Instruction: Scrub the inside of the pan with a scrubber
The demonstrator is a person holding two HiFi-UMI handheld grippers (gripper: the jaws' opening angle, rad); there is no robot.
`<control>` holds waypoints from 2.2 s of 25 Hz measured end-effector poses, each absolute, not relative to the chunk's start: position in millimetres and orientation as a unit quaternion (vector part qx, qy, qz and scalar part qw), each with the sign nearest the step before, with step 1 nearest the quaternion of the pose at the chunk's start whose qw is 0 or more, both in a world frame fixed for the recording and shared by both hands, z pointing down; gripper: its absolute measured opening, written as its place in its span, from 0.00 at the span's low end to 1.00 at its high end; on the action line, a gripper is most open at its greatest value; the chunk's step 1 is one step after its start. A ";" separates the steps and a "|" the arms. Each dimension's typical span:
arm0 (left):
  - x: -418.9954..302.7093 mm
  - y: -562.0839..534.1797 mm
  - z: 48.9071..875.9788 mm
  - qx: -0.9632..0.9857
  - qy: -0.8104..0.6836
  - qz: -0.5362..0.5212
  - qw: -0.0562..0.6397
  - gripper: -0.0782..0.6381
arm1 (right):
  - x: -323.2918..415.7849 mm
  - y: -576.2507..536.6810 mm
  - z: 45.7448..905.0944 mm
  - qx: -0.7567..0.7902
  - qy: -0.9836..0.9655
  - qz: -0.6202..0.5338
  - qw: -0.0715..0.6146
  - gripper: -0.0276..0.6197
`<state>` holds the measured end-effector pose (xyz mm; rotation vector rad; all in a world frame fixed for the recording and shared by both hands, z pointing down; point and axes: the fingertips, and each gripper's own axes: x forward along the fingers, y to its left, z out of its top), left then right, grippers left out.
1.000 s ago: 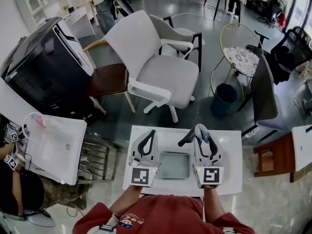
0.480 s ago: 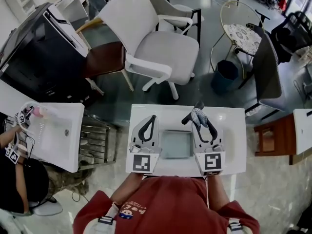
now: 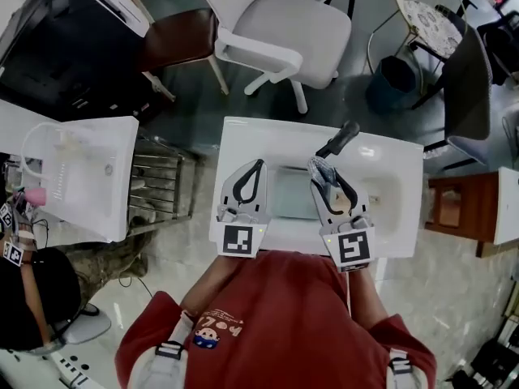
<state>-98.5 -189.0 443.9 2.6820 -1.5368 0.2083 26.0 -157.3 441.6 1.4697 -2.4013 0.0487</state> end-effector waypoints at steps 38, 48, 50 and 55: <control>-122.2 -167.3 492.1 0.851 -0.514 0.098 0.056 0.12 | -46.2 -65.5 738.2 0.012 -0.827 0.117 0.550 0.30; -118.0 -169.2 492.2 0.853 -0.510 0.099 0.055 0.12 | -46.7 -65.5 746.8 0.008 -0.822 0.116 0.557 0.29; -116.6 -168.7 493.2 0.854 -0.508 0.102 0.055 0.12 | -46.9 -66.9 747.6 0.009 -0.823 0.108 0.558 0.29; -120.6 -167.9 490.7 0.852 -0.512 0.100 0.057 0.12 | -46.9 -75.2 749.8 0.019 -0.821 0.084 0.564 0.29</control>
